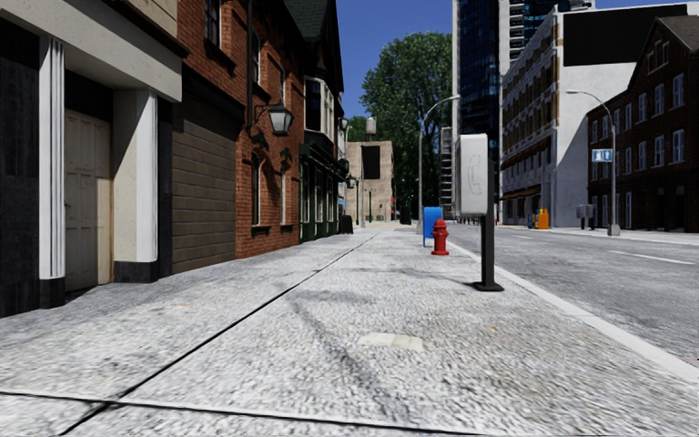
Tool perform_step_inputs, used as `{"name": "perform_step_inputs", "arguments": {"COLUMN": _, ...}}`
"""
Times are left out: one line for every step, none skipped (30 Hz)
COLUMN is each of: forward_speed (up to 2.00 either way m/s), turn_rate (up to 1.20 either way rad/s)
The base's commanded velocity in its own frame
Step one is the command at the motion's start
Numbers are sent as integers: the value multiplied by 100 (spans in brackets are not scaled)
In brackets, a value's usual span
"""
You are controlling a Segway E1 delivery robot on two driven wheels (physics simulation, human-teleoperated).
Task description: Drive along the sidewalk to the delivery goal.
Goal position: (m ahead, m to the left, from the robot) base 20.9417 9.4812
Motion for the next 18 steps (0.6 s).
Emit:
{"name": "perform_step_inputs", "arguments": {"forward_speed": 200, "turn_rate": 0}}
{"name": "perform_step_inputs", "arguments": {"forward_speed": 200, "turn_rate": 0}}
{"name": "perform_step_inputs", "arguments": {"forward_speed": 200, "turn_rate": 0}}
{"name": "perform_step_inputs", "arguments": {"forward_speed": 200, "turn_rate": 0}}
{"name": "perform_step_inputs", "arguments": {"forward_speed": 200, "turn_rate": 0}}
{"name": "perform_step_inputs", "arguments": {"forward_speed": 200, "turn_rate": 0}}
{"name": "perform_step_inputs", "arguments": {"forward_speed": 200, "turn_rate": 0}}
{"name": "perform_step_inputs", "arguments": {"forward_speed": 200, "turn_rate": 0}}
{"name": "perform_step_inputs", "arguments": {"forward_speed": 200, "turn_rate": 0}}
{"name": "perform_step_inputs", "arguments": {"forward_speed": 200, "turn_rate": 0}}
{"name": "perform_step_inputs", "arguments": {"forward_speed": 200, "turn_rate": 0}}
{"name": "perform_step_inputs", "arguments": {"forward_speed": 200, "turn_rate": 0}}
{"name": "perform_step_inputs", "arguments": {"forward_speed": 200, "turn_rate": 0}}
{"name": "perform_step_inputs", "arguments": {"forward_speed": 200, "turn_rate": 0}}
{"name": "perform_step_inputs", "arguments": {"forward_speed": 200, "turn_rate": 0}}
{"name": "perform_step_inputs", "arguments": {"forward_speed": 200, "turn_rate": 0}}
{"name": "perform_step_inputs", "arguments": {"forward_speed": 200, "turn_rate": 0}}
{"name": "perform_step_inputs", "arguments": {"forward_speed": 200, "turn_rate": 0}}
